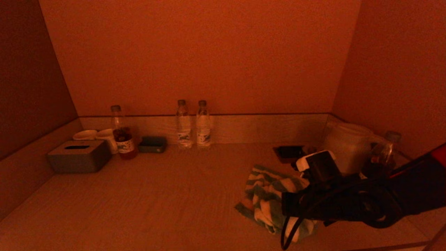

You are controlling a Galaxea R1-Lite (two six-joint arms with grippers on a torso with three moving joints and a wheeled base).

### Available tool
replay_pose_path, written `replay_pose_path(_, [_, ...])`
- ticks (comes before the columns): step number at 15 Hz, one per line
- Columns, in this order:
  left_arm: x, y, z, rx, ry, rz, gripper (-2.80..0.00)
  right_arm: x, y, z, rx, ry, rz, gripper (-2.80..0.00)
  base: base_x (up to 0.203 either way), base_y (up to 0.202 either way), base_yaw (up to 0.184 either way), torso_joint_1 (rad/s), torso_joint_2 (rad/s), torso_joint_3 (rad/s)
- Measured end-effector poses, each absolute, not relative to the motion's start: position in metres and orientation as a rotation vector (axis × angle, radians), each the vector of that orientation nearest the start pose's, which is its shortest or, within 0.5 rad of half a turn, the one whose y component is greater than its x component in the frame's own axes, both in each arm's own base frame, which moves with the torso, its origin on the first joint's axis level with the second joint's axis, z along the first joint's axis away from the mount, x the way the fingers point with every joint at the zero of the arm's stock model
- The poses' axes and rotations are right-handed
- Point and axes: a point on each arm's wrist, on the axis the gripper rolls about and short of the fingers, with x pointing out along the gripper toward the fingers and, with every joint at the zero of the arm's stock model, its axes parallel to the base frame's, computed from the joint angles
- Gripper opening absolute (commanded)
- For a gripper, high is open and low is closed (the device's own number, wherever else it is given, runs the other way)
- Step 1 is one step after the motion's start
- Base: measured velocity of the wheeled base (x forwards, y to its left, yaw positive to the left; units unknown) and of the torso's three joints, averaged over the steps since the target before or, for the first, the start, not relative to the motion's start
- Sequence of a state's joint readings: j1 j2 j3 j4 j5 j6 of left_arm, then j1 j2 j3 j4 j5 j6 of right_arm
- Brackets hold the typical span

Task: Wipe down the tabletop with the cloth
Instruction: Sweep the stains on the table

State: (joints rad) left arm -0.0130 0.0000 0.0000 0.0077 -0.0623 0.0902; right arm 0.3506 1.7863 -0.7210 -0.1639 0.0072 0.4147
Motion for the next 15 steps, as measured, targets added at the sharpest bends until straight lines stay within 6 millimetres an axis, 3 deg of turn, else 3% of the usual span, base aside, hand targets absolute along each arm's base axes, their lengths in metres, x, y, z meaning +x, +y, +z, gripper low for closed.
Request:
replay_pose_path(2, [-0.023, -0.001, 0.075, 0.090, 0.004, -0.076, -2.80, 0.251, 0.086, 0.093, 0.231, 0.958, 0.117, -2.80, 0.000, 0.000, 0.000, 0.000, 0.00, 0.000])
replay_pose_path(7, [-0.023, -0.001, 0.075, 0.090, 0.004, -0.077, -2.80, 0.258, 0.028, 0.087, 0.285, 0.949, -0.055, -2.80, 0.000, 0.000, 0.000, 0.000, 0.00, 0.000])
replay_pose_path(10, [-0.023, -0.001, 0.075, 0.090, 0.004, -0.077, -2.80, 0.259, 0.021, 0.084, 0.271, 0.954, -0.067, -2.80, 0.000, 0.000, 0.000, 0.000, 0.00, 0.000])
replay_pose_path(15, [-0.023, -0.001, 0.075, 0.090, 0.004, -0.076, -2.80, 0.284, -0.021, 0.078, 0.304, 0.905, -0.173, -2.80, 0.000, 0.000, 0.000, 0.000, 0.00, 0.000])
